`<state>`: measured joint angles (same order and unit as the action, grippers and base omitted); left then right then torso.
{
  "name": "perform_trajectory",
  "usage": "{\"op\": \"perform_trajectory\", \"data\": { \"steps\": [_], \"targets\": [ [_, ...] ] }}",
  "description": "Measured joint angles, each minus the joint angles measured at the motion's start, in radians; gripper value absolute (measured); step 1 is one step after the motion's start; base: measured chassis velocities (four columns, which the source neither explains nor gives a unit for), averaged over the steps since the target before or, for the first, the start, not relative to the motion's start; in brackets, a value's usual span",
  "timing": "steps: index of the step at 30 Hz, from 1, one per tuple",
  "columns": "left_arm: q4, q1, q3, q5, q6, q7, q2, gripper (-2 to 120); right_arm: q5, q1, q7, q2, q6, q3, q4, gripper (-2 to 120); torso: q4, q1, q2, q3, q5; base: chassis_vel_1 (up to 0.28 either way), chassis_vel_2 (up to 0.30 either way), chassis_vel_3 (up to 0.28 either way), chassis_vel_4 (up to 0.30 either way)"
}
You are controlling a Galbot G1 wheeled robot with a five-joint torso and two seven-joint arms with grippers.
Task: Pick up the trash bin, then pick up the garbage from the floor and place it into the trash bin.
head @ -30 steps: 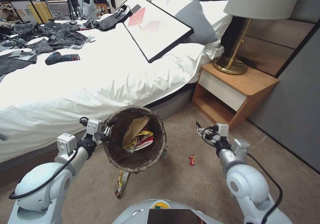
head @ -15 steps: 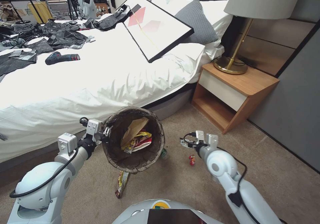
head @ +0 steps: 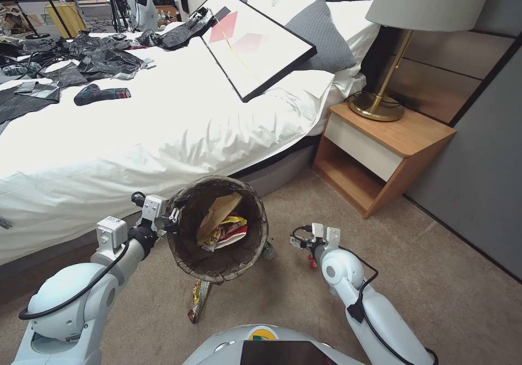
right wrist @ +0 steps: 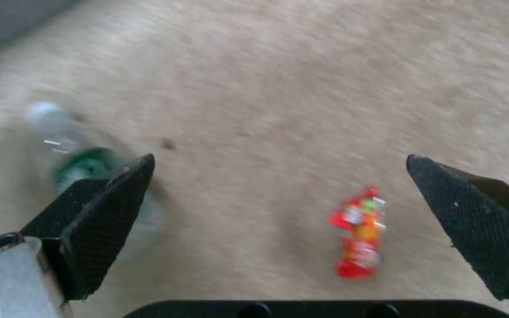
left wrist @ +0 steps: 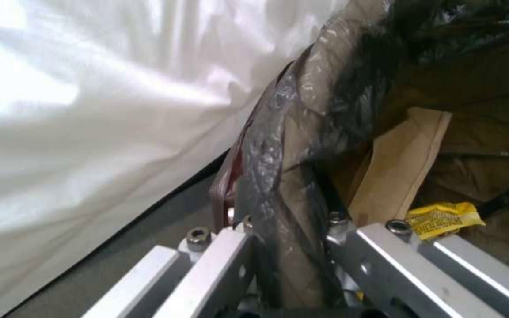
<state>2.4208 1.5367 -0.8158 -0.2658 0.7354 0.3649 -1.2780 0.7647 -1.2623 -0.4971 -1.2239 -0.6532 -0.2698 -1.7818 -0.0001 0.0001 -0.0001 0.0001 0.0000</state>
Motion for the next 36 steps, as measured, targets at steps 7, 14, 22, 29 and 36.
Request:
{"op": "perform_trajectory", "data": {
  "steps": [7,14,22,29,36],
  "targets": [
    [-0.01,-0.007,0.007,0.005,0.0,0.004,-0.001,0,-0.049,-0.044,-0.005,0.01,0.003,-0.048,0.019,100,0.0001,0.0,0.0,0.0,0.0,0.0,0.0,0.0,0.0],
    [-0.014,-0.006,0.011,0.006,0.0,0.004,-0.002,0,-0.068,-0.049,-0.002,-0.004,0.013,-0.035,0.068,100,0.0001,0.0,0.0,0.0,0.0,0.0,0.0,0.0,0.0],
    [-0.017,-0.007,0.008,0.005,0.0,0.004,0.001,0,-0.081,-0.022,0.002,-0.031,0.025,0.003,0.156,100,0.0001,0.0,0.0,0.0,0.0,0.0,0.0,0.0,0.0],
    [-0.017,-0.007,0.007,0.005,0.0,0.005,-0.004,0,-0.092,-0.004,0.014,-0.038,0.034,0.005,0.212,100,0.0001,0.0,0.0,0.0,0.0,0.0,0.0,0.0,0.0],
    [-0.019,-0.008,0.004,0.005,0.0,0.006,-0.003,0,-0.099,0.022,0.019,-0.039,0.042,-0.009,0.275,100,0.0,0.0,0.0,0.0,0.0,0.0,0.0,0.0,0.0]
  ]
}}
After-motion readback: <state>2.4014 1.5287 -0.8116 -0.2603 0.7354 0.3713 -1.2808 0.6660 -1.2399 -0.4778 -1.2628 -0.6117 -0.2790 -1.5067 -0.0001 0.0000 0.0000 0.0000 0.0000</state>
